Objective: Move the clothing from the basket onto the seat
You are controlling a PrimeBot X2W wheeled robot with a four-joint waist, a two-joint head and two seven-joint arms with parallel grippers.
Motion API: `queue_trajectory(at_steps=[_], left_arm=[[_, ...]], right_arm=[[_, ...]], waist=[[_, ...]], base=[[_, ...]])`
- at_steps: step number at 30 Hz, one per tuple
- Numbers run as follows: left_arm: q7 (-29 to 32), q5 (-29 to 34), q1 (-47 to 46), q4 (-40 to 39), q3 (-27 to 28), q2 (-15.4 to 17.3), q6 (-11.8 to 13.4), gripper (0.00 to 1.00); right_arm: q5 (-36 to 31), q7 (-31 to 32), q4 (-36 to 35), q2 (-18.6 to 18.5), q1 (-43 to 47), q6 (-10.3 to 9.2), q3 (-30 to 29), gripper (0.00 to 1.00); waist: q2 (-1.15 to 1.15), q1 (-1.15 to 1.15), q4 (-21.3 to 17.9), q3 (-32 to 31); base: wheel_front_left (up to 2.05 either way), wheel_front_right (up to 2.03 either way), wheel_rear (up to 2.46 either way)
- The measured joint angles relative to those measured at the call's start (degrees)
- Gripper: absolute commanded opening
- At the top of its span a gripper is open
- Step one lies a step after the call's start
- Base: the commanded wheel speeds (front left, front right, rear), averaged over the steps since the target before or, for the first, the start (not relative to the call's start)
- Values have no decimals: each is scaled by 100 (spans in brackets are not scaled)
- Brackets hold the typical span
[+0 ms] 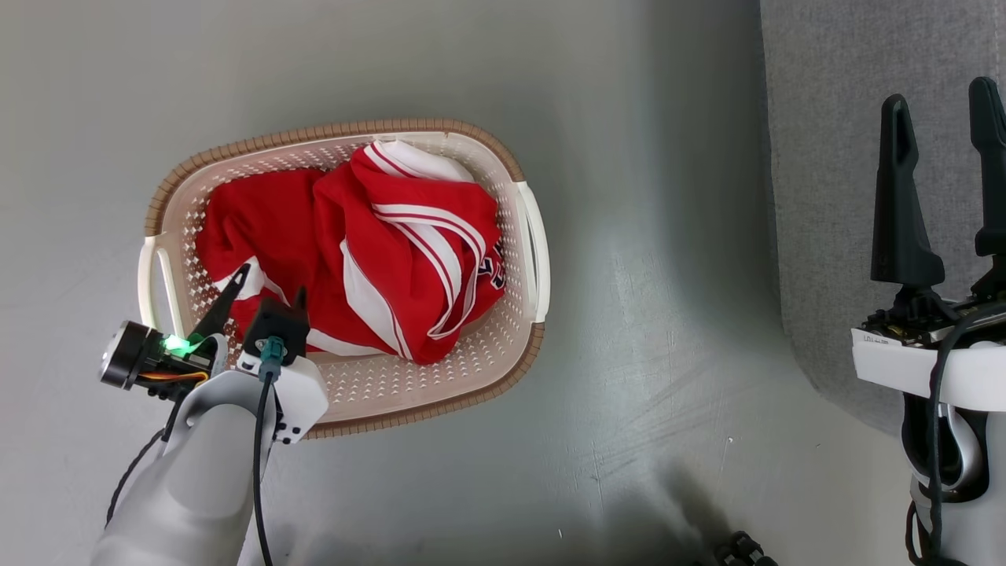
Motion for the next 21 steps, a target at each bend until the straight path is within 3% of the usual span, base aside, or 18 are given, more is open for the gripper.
queue_trajectory(at_steps=[14,15,16,17,20,21], left_arm=[[208,103,-464,658,-23,5,326,100],[242,103,-487,701,-18,-3,338,89],[276,103,-515,737,-9,-12,369,69],[288,103,-544,768,-3,-14,375,69],[289,103,-621,858,-2,-32,408,0],[290,103,-644,878,-2,-40,426,0]], right_arm=[[8,0,8,-3,-186,0,34,100],[8,0,8,-4,-235,0,37,100],[9,0,7,-5,-264,0,43,100],[9,0,10,-5,-289,0,52,100],[9,0,18,-7,-347,0,58,100],[9,0,31,-7,-349,0,59,100]], waist=[[0,0,-68,335],[0,0,-72,351],[0,0,-76,366],[0,0,-79,380],[0,0,-86,409],[0,0,-86,409]], base=[[0,0,0],[0,0,0],[0,0,0],[0,0,0],[0,0,0],[0,0,0]])
